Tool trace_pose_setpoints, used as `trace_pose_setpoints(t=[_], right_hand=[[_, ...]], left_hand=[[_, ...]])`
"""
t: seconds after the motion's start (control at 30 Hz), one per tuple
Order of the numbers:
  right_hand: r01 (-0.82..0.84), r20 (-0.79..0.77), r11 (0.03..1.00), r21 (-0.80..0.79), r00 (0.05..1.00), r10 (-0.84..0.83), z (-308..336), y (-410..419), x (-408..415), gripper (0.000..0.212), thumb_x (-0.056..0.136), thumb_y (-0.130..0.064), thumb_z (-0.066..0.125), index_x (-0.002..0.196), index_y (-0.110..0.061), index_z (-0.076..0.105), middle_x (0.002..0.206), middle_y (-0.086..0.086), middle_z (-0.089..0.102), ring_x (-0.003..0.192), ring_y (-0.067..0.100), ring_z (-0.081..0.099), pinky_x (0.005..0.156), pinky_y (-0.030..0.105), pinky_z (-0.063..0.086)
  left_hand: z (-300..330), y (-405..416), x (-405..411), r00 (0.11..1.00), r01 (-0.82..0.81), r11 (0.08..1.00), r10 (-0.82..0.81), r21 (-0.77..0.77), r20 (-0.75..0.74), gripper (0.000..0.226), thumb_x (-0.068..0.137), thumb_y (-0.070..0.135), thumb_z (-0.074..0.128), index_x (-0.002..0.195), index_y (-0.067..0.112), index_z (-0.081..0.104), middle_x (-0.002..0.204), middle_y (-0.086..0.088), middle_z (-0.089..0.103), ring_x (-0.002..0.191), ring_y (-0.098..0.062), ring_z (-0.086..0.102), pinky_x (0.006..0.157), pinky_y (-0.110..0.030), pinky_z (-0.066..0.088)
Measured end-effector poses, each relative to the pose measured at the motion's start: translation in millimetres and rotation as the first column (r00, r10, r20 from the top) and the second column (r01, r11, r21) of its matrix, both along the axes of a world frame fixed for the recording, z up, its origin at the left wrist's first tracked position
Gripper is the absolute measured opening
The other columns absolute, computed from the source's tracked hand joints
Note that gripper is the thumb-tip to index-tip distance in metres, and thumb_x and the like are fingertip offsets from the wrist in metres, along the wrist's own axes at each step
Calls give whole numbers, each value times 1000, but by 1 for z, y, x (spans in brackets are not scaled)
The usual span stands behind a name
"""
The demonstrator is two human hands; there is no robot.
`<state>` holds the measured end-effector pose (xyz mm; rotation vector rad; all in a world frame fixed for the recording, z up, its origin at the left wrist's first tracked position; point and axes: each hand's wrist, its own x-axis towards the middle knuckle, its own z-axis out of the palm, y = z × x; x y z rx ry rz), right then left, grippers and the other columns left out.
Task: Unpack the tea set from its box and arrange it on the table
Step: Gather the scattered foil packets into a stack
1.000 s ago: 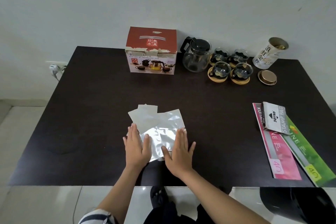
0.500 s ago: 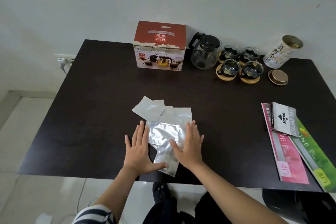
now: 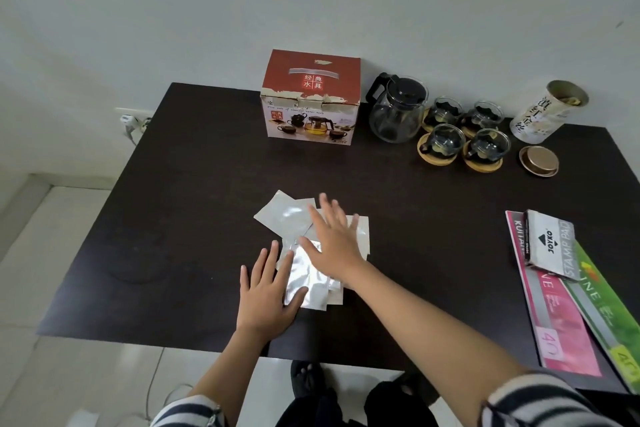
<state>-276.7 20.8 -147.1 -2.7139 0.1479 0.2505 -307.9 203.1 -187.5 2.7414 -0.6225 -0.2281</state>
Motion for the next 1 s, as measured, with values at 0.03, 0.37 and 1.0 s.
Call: trace_pose_setpoints(t=[0.03, 0.37, 1.0], right_hand=[[-78, -28, 996, -40, 997, 77, 3, 2, 9, 64, 98, -53, 35, 154, -27, 15, 162, -1, -14, 149, 24, -14, 113, 58, -11], [-161, 22, 986, -41, 986, 162, -5, -18, -17, 38, 97, -48, 41, 107, -18, 61, 162, 6, 14, 150, 25, 1, 116, 58, -4], [-196, -173, 980, -8, 966, 192, 10, -21, 56, 76, 91, -42, 54, 153, -17, 17, 156, 1, 20, 143, 27, 20, 117, 55, 15]], left_hand=[[0, 0, 0, 1000, -6, 1000, 6, 5, -3, 70, 88, 64, 33, 149, 31, 20, 159, 2, 9, 146, -21, 7, 112, -57, 13], [-5, 0, 0, 999, -39, 999, 39, 28, 2, 76, 87, 66, 31, 149, 22, 24, 159, -1, 10, 146, -20, 8, 114, -50, 10], [-2, 0, 0, 999, -43, 999, 43, 21, -9, 72, 87, 64, 35, 148, 29, 23, 158, 1, 14, 146, -20, 10, 114, -51, 11]])
